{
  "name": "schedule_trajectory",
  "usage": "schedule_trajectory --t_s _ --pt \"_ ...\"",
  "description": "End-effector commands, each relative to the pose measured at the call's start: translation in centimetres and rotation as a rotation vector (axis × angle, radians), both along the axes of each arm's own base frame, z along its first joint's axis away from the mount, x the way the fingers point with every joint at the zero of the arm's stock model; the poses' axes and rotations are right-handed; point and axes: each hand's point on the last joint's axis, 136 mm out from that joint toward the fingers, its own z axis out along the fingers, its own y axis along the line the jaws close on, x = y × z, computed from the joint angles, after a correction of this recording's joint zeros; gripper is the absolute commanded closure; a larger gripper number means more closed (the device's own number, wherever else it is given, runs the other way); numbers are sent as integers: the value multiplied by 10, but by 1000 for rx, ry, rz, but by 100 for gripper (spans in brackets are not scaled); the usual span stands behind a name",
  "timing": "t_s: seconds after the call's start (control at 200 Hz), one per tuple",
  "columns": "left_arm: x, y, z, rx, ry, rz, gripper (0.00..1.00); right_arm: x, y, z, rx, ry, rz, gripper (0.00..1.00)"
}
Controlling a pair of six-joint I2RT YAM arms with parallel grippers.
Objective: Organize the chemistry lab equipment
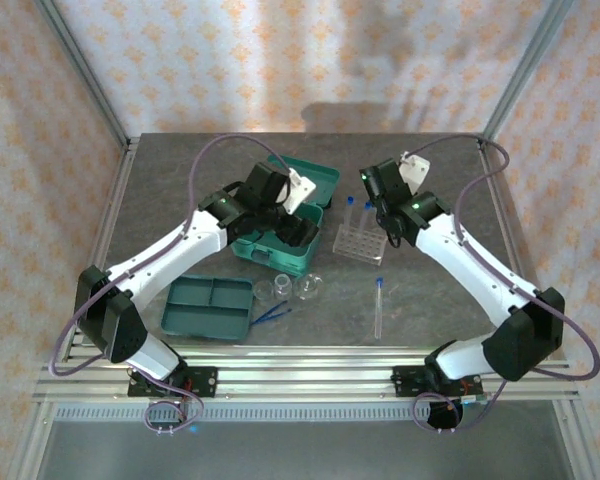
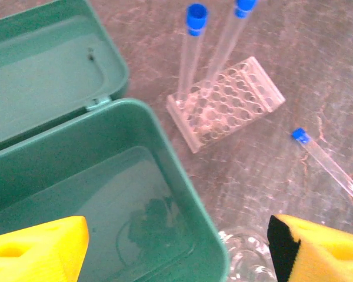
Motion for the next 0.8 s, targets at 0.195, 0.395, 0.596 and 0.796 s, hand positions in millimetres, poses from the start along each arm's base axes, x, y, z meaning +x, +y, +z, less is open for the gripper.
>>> schedule_trajectory --t_s 0.195,0.395,0.596,0.796 --pt "-10 -22 -3 36 0 -56 19 -57 -19 -33 -6 138 71 61" --pt "-26 -42 -17 84 2 -127 19 -70 -13 -57 -7 227 134 61" --pt "-32 -50 -25 116 -2 -156 19 -83 -22 -63 1 197 142 58" --pt "-36 -59 -36 154 -2 -179 19 -91 -18 -92 -16 264 180 51"
